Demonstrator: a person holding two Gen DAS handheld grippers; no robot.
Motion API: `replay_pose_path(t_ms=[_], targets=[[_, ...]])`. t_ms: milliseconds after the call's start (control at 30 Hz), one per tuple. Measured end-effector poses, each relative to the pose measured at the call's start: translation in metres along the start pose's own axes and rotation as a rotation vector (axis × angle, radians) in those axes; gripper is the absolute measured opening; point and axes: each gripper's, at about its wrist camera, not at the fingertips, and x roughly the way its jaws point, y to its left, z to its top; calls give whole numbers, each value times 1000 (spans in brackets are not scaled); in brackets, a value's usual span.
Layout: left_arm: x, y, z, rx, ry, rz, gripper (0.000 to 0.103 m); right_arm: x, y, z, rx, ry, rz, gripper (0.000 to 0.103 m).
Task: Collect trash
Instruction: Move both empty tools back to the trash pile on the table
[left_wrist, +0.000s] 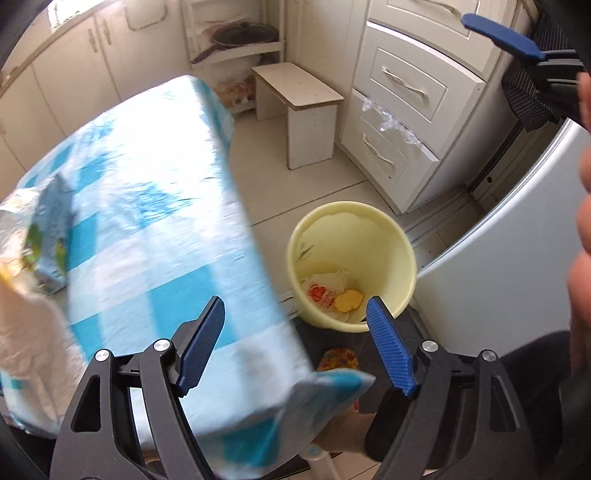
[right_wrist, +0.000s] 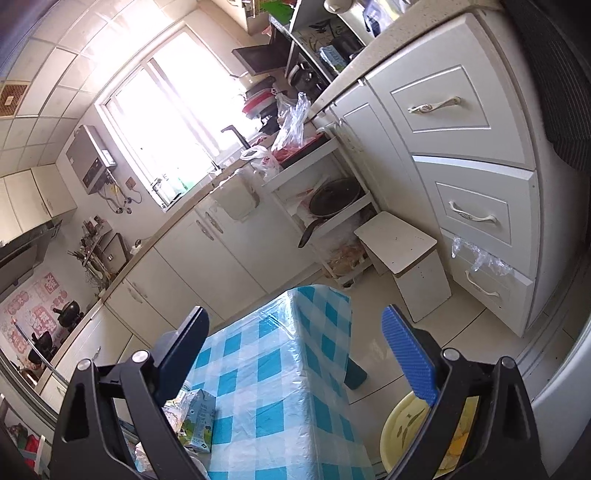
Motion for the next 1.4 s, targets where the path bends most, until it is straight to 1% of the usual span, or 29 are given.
replay_pose_path(t_ms=[200, 267, 367, 533, 600, 733, 833, 967, 1233, 1400], targets=[[-46, 55, -32, -63, -44, 73, 77, 7, 28, -13, -72, 18, 28, 91], [-62, 77, -44, -100, -59, 102, 77, 11, 40, -20, -100, 38, 41, 91], [-88, 116, -62, -190, -91, 132, 77, 12, 58, -34, -141, 71, 67, 91], [-125, 180, -87, -347, -149, 184, 78, 3, 91, -80, -232, 147, 135, 91], [-136, 197, -93, -400, -170, 198, 78, -2, 105, -100, -269, 178, 158, 91], [-157, 216, -107, -463, -222, 231, 79, -15, 128, -139, -324, 233, 192, 91], [-166, 225, -119, -493, -253, 252, 80, -19, 139, -166, -348, 292, 205, 91], [-175, 245, -137, -554, -267, 255, 80, -16, 158, -192, -389, 360, 219, 91], [-182, 287, -176, -656, -274, 257, 81, 8, 198, -241, -518, 481, 240, 91], [-181, 315, -197, -727, -272, 242, 81, 32, 219, -264, -559, 529, 239, 91]])
